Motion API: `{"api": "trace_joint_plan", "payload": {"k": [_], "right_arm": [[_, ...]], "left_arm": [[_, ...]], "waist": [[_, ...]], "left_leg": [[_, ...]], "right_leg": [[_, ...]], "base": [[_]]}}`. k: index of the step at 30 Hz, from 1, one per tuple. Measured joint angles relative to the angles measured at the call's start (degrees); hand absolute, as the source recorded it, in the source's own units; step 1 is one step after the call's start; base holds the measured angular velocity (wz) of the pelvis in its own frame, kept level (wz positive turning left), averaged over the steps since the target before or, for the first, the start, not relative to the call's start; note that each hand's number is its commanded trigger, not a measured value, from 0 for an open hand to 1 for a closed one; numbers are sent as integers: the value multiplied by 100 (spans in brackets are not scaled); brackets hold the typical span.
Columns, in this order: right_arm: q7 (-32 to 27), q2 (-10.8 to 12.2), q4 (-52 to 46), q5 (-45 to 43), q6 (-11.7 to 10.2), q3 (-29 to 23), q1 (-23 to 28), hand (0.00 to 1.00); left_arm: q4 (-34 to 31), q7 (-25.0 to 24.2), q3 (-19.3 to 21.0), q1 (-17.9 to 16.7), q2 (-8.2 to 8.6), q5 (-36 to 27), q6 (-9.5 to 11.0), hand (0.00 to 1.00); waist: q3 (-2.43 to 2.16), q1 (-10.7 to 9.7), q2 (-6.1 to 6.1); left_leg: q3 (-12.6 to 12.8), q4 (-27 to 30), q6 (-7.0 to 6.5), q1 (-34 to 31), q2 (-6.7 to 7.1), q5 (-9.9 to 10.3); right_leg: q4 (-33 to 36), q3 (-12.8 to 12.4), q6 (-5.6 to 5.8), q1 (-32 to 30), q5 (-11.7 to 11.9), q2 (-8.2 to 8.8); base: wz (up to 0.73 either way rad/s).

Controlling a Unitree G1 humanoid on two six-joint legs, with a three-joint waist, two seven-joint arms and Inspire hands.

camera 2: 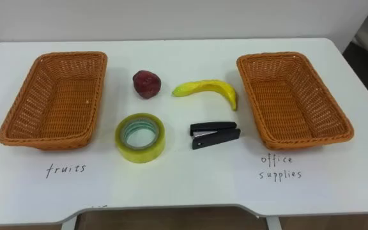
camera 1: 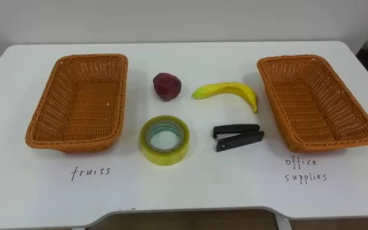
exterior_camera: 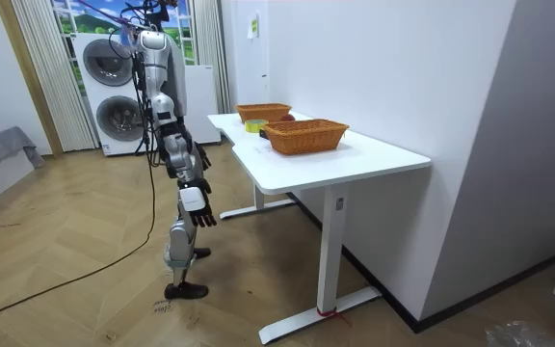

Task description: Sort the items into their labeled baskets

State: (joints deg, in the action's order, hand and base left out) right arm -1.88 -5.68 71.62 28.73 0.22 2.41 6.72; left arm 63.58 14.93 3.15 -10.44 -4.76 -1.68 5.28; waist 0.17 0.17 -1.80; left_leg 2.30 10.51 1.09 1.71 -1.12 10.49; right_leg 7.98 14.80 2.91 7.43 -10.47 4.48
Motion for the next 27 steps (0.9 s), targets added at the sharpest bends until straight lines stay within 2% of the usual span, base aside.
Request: {"api": "trace_joint_plan", "payload": {"k": [6,7,12,17,20,23,25,26,27], "right_arm": [[137,-9,-16,107,80,94,-50,0],[196,-9,-14,163,93,96,-62,0],[447,-7,73,174,108,77,-105,0],[451,9,204,260,111,66,-108,0],[434,17,229,329,108,4,-76,0],[335,19,262,580,108,-255,5,0],[192,23,268,832,107,-604,112,0],[156,19,275,949,109,-701,128,0],[55,18,346,1146,113,-926,126,0]], "left_arm": [[2,30,-2,-34,-1,-5,-3,0],[5,30,-1,-35,-2,-5,-3,0],[1,29,23,-62,-1,7,-31,0],[18,24,60,-61,-4,5,-42,0],[53,24,77,-48,-3,8,-42,0],[75,-9,139,-50,-1,1,-64,0],[68,-7,253,-100,2,3,-105,0],[70,-3,288,-112,1,3,-117,0],[69,28,320,-145,-6,3,-125,0]], "waist": [[8,18,-17],[26,16,-49],[16,15,-32],[-8,3,-59],[4,-5,-43],[13,-11,-42],[5,-54,-25],[9,-76,-129],[-2,-175,-123]], "left_leg": [[33,-22,-1,27,1,1],[40,-24,-1,49,1,1],[49,-75,-1,52,0,1],[56,-73,-1,71,1,0],[43,-83,-1,81,1,0],[32,-107,-1,95,2,0],[33,-101,-1,108,2,0],[34,-102,-1,115,2,0],[33,-101,-1,128,2,0]], "right_leg": [[-4,-53,0,9,0,0],[-5,-59,0,23,0,0],[-26,-67,2,14,-2,0],[-26,-55,3,26,-2,1],[-26,-42,3,39,-2,1],[-26,-64,3,55,-2,0],[-24,-65,3,63,-2,0],[-24,-65,3,68,-2,0],[-22,-64,3,82,-2,0]], "base": [[-1],[0],[0],[0],[1],[1],[0],[0],[0]]}}
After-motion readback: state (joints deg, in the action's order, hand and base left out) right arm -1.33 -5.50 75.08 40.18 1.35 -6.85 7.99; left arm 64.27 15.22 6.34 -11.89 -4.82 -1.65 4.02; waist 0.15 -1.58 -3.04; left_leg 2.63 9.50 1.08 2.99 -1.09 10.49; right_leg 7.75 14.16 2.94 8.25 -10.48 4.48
